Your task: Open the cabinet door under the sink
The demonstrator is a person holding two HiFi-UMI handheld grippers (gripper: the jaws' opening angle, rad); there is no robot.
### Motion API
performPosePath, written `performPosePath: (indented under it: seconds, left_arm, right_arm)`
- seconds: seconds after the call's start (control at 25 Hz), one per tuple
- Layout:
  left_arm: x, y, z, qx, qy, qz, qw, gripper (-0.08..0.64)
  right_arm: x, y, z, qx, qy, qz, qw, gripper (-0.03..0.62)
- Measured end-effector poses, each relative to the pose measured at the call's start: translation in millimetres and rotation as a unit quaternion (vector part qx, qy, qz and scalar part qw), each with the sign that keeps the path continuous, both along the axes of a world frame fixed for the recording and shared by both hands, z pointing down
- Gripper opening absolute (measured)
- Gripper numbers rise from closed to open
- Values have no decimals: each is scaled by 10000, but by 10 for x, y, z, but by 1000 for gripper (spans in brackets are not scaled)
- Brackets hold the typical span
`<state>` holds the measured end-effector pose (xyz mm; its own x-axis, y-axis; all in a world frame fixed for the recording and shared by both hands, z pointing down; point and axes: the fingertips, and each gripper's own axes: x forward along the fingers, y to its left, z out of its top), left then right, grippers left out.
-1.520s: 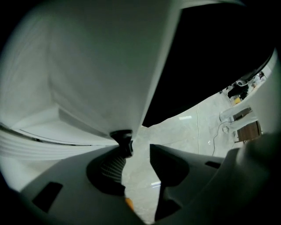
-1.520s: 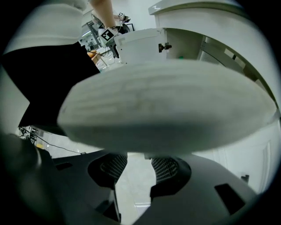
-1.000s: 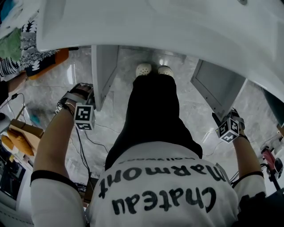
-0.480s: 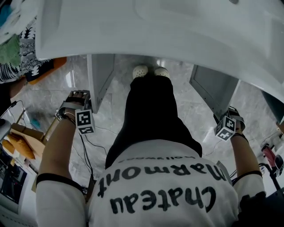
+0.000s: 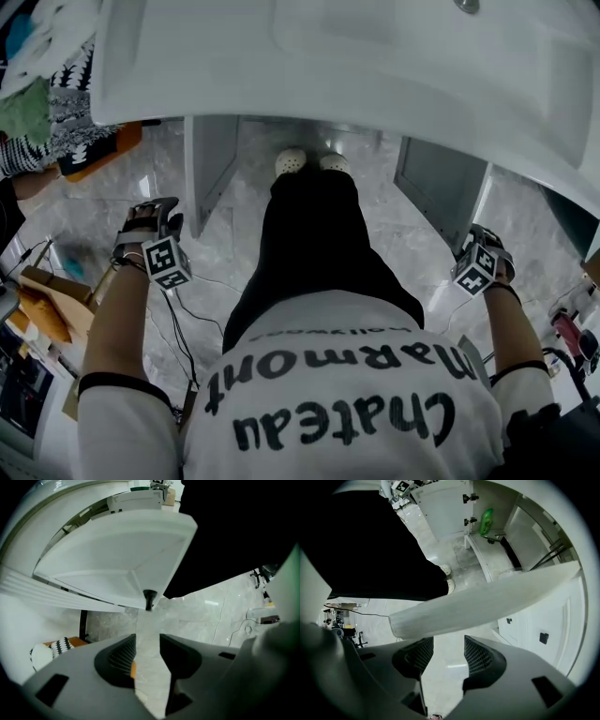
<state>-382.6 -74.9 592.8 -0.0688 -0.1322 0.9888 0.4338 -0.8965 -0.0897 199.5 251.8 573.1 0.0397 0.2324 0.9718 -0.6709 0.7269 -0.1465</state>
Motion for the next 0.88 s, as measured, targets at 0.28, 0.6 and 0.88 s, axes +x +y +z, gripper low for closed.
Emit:
performPosePath:
  seconds: [0.28,0.6,0.88]
  left_arm:
    - [93,-179,-263,365,314,-1182,9918,80]
    - [11,-608,-777,1049,1501,-4324,8829,8]
    - [411,-1004,-1499,1111,3167,-5244,7825,8]
  right_arm:
    - [152,146,-195,-116,436,321,9985,83]
    - [357,82,-555,857,1168,3044,9415,11]
    - [623,-240,-1346,3289,1630,5256,7674,12]
